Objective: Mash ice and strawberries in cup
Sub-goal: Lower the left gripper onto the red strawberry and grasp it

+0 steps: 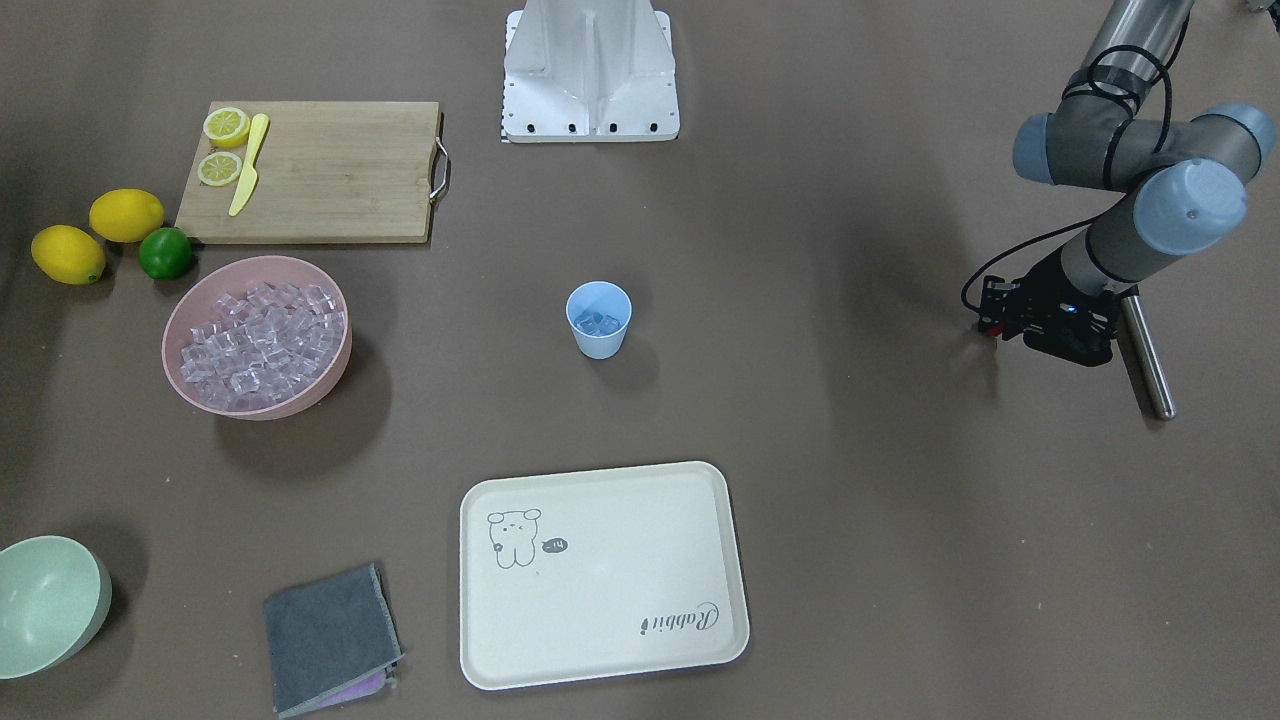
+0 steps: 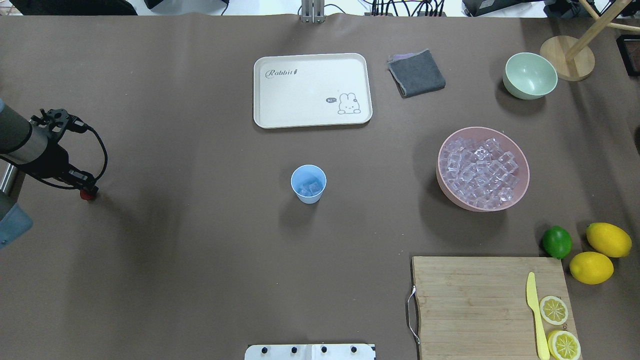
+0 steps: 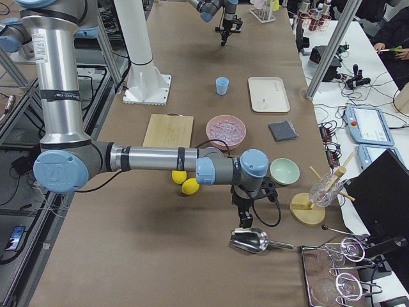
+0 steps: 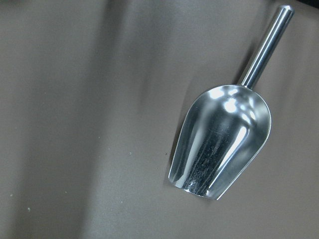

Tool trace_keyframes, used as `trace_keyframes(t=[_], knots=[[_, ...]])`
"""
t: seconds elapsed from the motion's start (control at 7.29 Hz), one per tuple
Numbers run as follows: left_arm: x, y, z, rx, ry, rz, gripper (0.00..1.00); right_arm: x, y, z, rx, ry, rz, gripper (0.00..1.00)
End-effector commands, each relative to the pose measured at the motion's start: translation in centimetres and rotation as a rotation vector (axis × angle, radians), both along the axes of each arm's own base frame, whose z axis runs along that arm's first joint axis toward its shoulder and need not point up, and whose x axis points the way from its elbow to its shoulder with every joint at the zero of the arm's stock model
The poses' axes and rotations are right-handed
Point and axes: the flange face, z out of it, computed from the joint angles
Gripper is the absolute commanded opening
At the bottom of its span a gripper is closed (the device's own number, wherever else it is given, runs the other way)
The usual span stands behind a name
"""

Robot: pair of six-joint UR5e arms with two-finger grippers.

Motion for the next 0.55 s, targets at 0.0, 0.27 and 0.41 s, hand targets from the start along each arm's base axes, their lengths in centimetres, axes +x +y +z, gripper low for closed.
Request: trace_keyframes(t=[0.0, 0.27, 0.41], knots=[[0.1, 0.0, -1.4, 0.009, 0.017, 0.006, 0.27, 0.1, 0.0, -0.1, 0.003, 0.000, 0.001, 0.99], [1.4, -1.7, -5.3, -0.011, 0.040, 0.019, 0.28, 0.4, 0.4, 0.2, 0.019, 0.001, -0.019, 0.99], [2.6, -3.3, -9.3, -0.028, 0.026, 0.018, 0.28, 0.7, 0.7, 0.3, 0.017, 0.001, -0.015, 0.99]])
